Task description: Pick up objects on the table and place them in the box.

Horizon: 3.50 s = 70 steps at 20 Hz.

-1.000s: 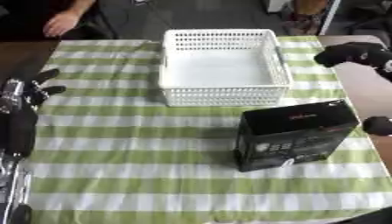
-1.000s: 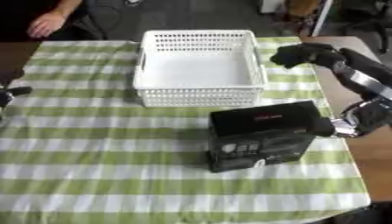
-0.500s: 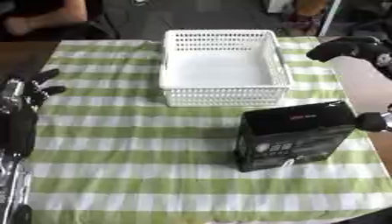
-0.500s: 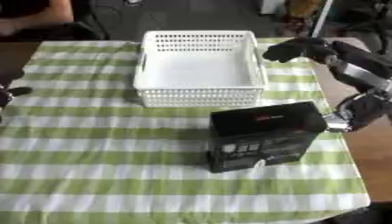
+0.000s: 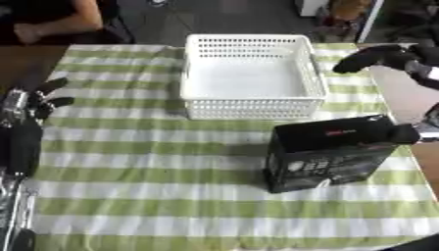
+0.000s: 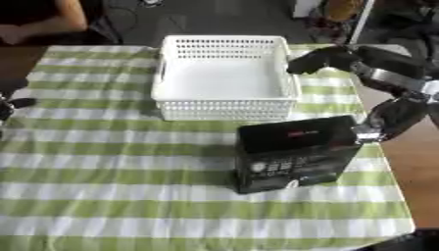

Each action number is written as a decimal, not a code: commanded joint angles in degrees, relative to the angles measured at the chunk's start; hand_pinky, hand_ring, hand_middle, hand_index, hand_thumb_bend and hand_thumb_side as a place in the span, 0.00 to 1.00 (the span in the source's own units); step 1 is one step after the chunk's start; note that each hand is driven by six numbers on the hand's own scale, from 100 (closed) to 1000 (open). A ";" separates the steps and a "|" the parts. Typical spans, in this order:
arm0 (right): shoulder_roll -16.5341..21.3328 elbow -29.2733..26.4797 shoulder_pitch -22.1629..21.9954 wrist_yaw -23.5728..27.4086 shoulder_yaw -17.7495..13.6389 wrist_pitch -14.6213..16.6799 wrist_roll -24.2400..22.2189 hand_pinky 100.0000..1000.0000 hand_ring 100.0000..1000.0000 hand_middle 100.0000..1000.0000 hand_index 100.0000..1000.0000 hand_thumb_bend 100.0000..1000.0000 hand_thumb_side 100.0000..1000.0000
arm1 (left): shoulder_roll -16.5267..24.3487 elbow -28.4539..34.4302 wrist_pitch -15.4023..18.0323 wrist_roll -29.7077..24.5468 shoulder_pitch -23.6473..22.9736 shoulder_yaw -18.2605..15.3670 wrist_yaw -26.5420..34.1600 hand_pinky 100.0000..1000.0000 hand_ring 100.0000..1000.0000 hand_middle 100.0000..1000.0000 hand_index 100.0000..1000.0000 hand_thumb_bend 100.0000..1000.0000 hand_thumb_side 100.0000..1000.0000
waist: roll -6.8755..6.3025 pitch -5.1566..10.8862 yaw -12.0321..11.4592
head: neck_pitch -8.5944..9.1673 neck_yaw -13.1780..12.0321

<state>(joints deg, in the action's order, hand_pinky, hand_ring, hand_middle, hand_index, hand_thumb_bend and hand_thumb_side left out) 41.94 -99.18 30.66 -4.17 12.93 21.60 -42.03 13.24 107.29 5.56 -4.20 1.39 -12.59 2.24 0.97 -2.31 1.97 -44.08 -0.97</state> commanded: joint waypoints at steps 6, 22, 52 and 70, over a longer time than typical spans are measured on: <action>1.00 1.42 2.06 -0.07 0.61 8.09 -9.65 0.84 0.86 0.85 0.98 0.59 0.77 | 0.82 0.73 0.14 -0.26 0.22 0.09 0.01 0.70 0.83 0.96 0.92 0.00 1.00 | 0.16 0.63 -0.17 | -0.04 0.62; -2.83 4.42 2.42 -4.01 2.49 8.99 -9.94 0.83 0.86 0.85 0.98 0.60 0.74 | 0.70 0.71 0.14 -0.62 0.33 0.23 0.04 0.70 0.83 0.96 0.91 0.00 1.00 | 0.16 0.44 -0.52 | -0.04 0.78; -4.54 10.94 1.39 -6.93 7.11 10.45 -9.94 0.82 0.85 0.84 0.98 0.59 0.76 | 0.68 0.74 0.16 -1.00 0.40 0.36 0.12 0.70 0.84 0.96 0.91 0.00 1.00 | 0.23 0.19 -0.87 | -0.04 0.91; -7.01 14.62 1.38 -9.13 7.02 11.25 -9.94 0.81 0.85 0.84 0.98 0.59 0.76 | 0.57 0.70 0.19 -1.10 0.44 0.39 0.21 0.70 0.84 0.96 0.91 0.00 1.00 | 0.12 -0.07 -0.99 | -0.04 1.11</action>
<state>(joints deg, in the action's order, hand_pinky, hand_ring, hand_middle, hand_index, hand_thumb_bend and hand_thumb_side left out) 34.32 -84.55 31.53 -12.96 20.44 22.11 -41.52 13.24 107.29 5.55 -5.20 1.38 -12.38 2.25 1.18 -2.72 1.03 -44.08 -0.42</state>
